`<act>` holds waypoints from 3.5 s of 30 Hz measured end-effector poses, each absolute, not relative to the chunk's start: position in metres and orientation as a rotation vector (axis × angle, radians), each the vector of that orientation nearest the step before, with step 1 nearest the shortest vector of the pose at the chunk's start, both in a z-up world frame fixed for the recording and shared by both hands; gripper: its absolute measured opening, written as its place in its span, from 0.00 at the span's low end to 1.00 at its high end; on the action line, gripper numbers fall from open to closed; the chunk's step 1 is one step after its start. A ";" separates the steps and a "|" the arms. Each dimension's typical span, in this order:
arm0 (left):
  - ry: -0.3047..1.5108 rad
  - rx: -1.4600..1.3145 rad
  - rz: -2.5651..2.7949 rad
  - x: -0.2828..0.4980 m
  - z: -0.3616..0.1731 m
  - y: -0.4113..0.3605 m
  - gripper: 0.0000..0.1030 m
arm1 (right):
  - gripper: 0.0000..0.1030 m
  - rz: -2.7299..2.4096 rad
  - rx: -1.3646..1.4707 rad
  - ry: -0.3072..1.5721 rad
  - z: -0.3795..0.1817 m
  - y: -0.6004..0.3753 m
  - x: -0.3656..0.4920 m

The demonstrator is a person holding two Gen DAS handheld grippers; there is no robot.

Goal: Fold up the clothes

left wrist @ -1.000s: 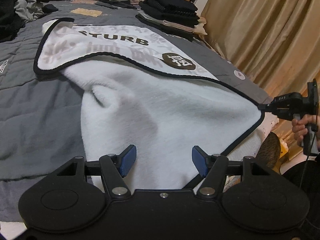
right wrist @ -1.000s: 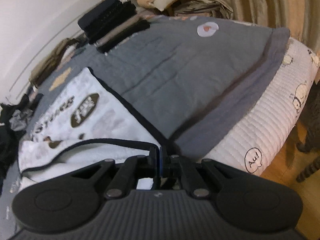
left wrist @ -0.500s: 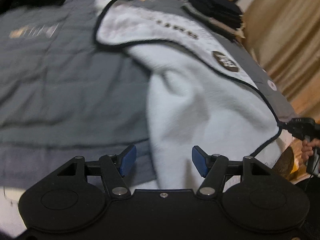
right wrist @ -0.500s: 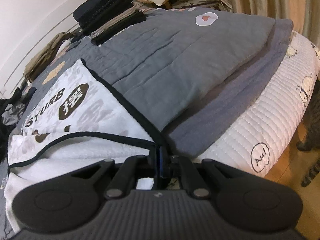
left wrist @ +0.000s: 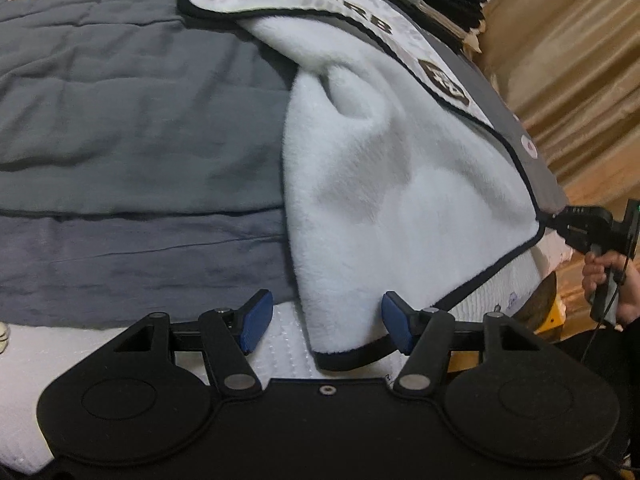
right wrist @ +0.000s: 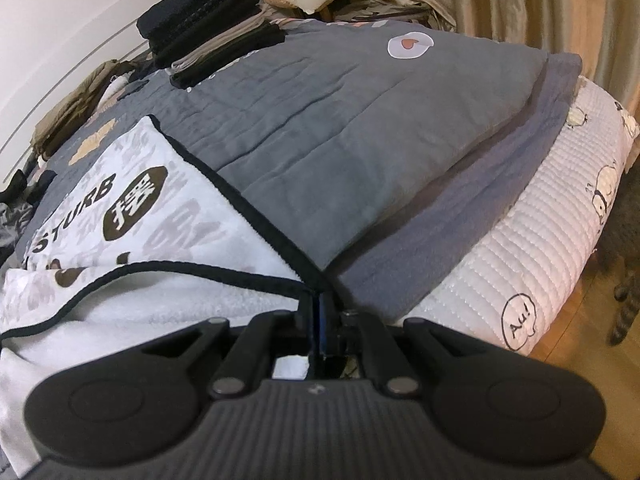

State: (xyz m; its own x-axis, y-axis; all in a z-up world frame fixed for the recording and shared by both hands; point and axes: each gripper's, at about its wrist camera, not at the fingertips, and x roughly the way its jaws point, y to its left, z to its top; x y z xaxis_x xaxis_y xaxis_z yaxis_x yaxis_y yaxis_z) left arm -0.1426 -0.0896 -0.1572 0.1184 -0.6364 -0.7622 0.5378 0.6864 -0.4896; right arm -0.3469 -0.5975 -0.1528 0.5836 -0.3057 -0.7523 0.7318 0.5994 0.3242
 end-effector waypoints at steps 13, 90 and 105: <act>1.076 -0.019 -0.921 -0.132 -0.121 -0.083 0.05 | 0.02 -0.580 0.653 0.758 -0.154 -0.584 -0.335; 0.556 -0.107 -0.634 -0.045 -0.031 0.023 0.67 | 0.45 0.345 -0.333 0.906 -0.084 -0.193 0.004; 0.567 -0.095 -0.671 -0.044 -0.032 0.020 0.67 | 0.45 0.368 -0.472 1.100 -0.133 -0.165 0.047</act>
State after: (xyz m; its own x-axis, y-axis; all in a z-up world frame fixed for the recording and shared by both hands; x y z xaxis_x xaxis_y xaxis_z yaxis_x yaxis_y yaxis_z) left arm -0.0444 0.0200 -0.0323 0.6386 -0.6121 -0.4665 0.5616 0.7851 -0.2613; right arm 0.0474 -0.1645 -0.1328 0.4108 0.0516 -0.9103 -0.5066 0.8430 -0.1808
